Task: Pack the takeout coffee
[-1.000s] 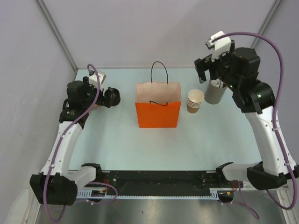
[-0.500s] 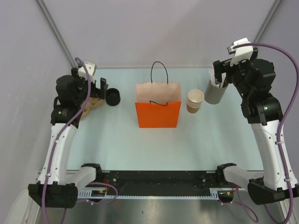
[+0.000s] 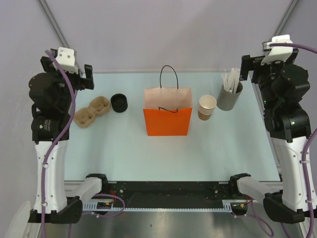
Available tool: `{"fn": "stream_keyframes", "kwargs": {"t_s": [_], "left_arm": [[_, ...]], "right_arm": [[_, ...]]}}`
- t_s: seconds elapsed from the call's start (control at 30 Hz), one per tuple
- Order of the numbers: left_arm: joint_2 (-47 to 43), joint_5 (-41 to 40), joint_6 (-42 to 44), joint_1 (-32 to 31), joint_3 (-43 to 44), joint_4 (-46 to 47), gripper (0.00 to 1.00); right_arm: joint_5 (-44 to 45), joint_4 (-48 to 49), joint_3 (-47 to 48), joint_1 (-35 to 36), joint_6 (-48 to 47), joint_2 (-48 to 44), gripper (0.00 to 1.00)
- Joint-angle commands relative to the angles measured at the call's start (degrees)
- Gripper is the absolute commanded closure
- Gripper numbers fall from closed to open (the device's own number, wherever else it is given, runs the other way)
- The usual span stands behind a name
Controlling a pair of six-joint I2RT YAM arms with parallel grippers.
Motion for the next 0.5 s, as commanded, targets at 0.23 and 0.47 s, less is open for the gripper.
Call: {"fn": "stream_keyframes", "kwargs": {"t_s": [0.23,0.47], "left_arm": [[-1.0,-2.7,-1.3,0.8,7.4,-6.5,0.01],[-0.8,-2.4,-1.1,0.8,7.4,-6.9,0.01]], "right_arm": [[2.3,-1.1,5.7,0.0,2.4,-1.0,0.0],[1.8,-1.1,5.6,0.0,2.7,-0.7,0.0]]}}
